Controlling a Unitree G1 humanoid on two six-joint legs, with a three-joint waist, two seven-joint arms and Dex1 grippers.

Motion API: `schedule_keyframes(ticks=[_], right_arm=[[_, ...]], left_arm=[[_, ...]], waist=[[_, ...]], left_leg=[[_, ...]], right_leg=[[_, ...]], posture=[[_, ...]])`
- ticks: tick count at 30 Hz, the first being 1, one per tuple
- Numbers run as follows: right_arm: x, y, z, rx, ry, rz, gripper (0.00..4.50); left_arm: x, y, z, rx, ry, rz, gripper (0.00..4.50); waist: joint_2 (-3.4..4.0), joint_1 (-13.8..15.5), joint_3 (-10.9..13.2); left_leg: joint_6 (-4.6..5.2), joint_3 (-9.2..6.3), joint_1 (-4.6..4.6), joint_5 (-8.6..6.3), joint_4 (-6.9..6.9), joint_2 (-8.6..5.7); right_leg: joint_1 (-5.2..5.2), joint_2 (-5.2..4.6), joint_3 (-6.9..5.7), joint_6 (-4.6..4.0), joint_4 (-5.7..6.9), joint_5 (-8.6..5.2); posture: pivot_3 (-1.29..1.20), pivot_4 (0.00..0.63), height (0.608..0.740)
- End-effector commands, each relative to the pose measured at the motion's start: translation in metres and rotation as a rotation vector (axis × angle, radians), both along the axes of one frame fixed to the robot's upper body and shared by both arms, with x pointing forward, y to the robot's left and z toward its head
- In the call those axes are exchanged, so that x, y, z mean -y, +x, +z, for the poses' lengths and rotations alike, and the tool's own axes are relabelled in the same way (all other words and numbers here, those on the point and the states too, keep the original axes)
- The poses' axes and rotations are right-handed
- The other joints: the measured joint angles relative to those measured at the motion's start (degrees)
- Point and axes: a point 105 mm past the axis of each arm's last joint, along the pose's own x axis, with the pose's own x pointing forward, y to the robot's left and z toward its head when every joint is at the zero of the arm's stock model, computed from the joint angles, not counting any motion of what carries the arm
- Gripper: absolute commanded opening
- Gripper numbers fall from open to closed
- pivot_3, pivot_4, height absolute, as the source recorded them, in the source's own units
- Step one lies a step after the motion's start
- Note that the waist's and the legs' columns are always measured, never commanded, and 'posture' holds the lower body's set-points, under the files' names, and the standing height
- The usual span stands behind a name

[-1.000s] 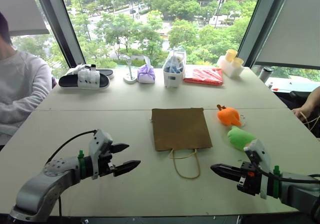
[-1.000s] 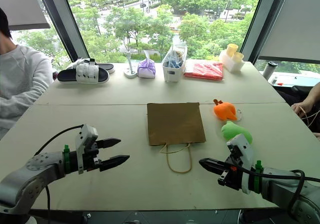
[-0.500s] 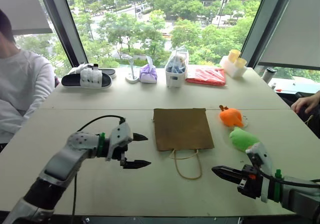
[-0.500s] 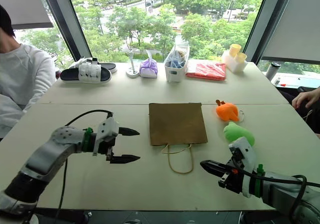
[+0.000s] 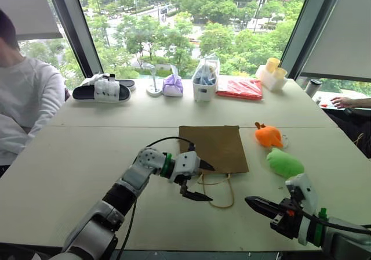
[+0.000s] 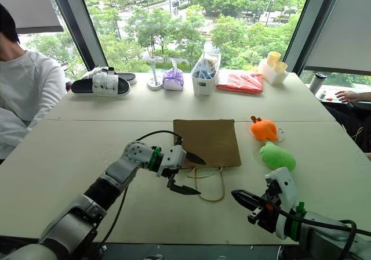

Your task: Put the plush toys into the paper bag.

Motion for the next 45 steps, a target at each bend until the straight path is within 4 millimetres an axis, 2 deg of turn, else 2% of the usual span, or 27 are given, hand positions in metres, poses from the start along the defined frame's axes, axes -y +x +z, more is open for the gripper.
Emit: schedule_keyframes(ticks=[1, 7, 8, 10, 13, 16, 20, 24, 27, 31, 39, 42, 45], right_arm=[[-0.003, 0.001, 0.011, 0.069, 0.002, -0.011, 0.0], [-0.01, 0.005, 0.01, 0.08, 0.011, 0.001, 0.0], [-0.012, 0.007, 0.011, 0.09, 0.013, 0.004, 0.0], [-0.016, 0.011, 0.012, 0.111, 0.02, 0.005, 0.0], [-0.023, 0.024, 0.017, 0.177, 0.025, -0.02, 0.0], [-0.027, 0.038, 0.019, 0.236, 0.015, -0.057, 0.0], [-0.039, 0.053, 0.016, 0.28, -0.022, -0.044, 0.0], [-0.037, 0.076, 0.011, 0.342, -0.076, -0.106, 0.0], [-0.043, 0.089, 0.008, 0.365, -0.057, -0.118, 0.0], [-0.049, 0.1, 0.001, 0.385, -0.065, -0.123, 0.0], [-0.059, 0.131, -0.004, 0.434, -0.088, -0.168, 0.0], [-0.061, 0.136, -0.006, 0.435, -0.09, -0.168, 0.0], [-0.069, 0.138, -0.024, 0.391, -0.144, -0.128, 0.0]], left_arm=[[0.005, 0.009, 0.012, 0.049, -0.036, 0.011, 3.07], [0.005, 0.017, 0.017, 0.054, -0.061, 0.042, 0.18], [0.006, 0.02, 0.021, 0.048, -0.077, 0.064, 0.07], [0.008, 0.028, 0.03, 0.019, -0.124, 0.116, 0.07], [0.012, 0.039, 0.061, -0.094, -0.242, 0.196, 0.07], [0.012, 0.038, 0.084, -0.193, -0.32, 0.201, 0.07], [0.012, 0.032, 0.1, -0.288, -0.367, 0.183, 0.07], [0.016, 0.029, 0.106, -0.317, -0.388, 0.184, 0.07], [0.02, 0.027, 0.111, -0.346, -0.417, 0.186, 0.07], [0.022, 0.024, 0.112, -0.385, -0.434, 0.202, 0.07], [0.025, 0.018, 0.128, -0.552, -0.512, 0.221, 0.07], [0.026, 0.017, 0.127, -0.578, -0.508, 0.231, 0.07], [0.025, 0.019, 0.124, -0.583, -0.509, 0.259, 0.07]], waist=[[-0.01, 0.02, 0.0], [0.0, -0.05, 0.0], [0.0, -0.07, 0.0], [0.0, -0.04, 0.0], [-0.02, -0.04, 0.01], [0.0, -0.2, 0.0], [0.01, -1.15, -0.01], [0.01, -1.63, -0.01], [0.02, -1.64, -0.01], [0.03, -1.74, -0.02], [0.03, -2.01, -0.02], [0.03, -2.19, -0.02], [0.05, -2.8, -0.03]], left_leg=[[0.0, -0.01, 0.0, 0.0, 0.02, 0.0], [0.0, -0.03, 0.01, 0.0, 0.03, -0.02], [0.0, -0.04, 0.02, 0.0, 0.03, -0.02], [0.0, -0.04, 0.02, 0.0, 0.04, -0.02], [0.0, -0.1, 0.0, 0.0, 0.09, -0.02], [0.0, -0.14, -0.01, 0.0, 0.11, -0.04], [-0.03, -0.17, 0.02, 0.02, 0.1, -0.05], [-0.06, -0.23, 0.03, 0.04, 0.09, -0.06], [-0.1, -0.22, 0.05, 0.06, 0.09, -0.05], [-0.13, -0.23, 0.05, 0.08, 0.07, -0.05], [-0.2, -0.24, 0.06, 0.12, 0.07, -0.05], [-0.21, -0.23, 0.07, 0.13, 0.07, -0.06], [-0.23, -0.24, 0.07, 0.14, 0.06, -0.07]], right_leg=[[0.03, 0.0, 0.0, 0.01, -0.01, 0.0], [0.03, 0.0, 0.0, 0.02, 0.01, 0.0], [0.03, 0.0, 0.0, 0.02, 0.01, 0.0], [0.02, 0.0, 0.0, 0.02, 0.03, 0.0], [0.04, 0.01, -0.03, 0.03, 0.04, 0.0], [0.04, 0.02, -0.05, 0.09, 0.08, -0.03], [0.03, 0.04, -0.05, 0.1, 0.15, -0.04], [0.02, 0.07, -0.06, 0.1, 0.19, -0.04], [0.03, 0.09, -0.04, 0.08, 0.2, -0.04], [-0.03, 0.09, -0.04, 0.08, 0.24, -0.03], [-0.06, 0.09, -0.01, 0.08, 0.33, -0.03], [-0.08, 0.09, -0.01, 0.08, 0.37, -0.03], [-0.08, 0.09, -0.01, 0.07, 0.4, -0.03]], posture=[[0.0, 0.15, 0.74], [0.0, 0.15, 0.74], [0.0, 0.15, 0.74], [0.0, 0.15, 0.74], [0.0, 0.15, 0.74], [0.0, 0.15, 0.74], [0.0, 0.15, 0.74], [0.0, 0.15, 0.74], [0.0, 0.15, 0.74], [0.0, 0.15, 0.74], [0.0, 0.15, 0.74], [0.0, 0.15, 0.74], [0.0, 0.15, 0.74]])
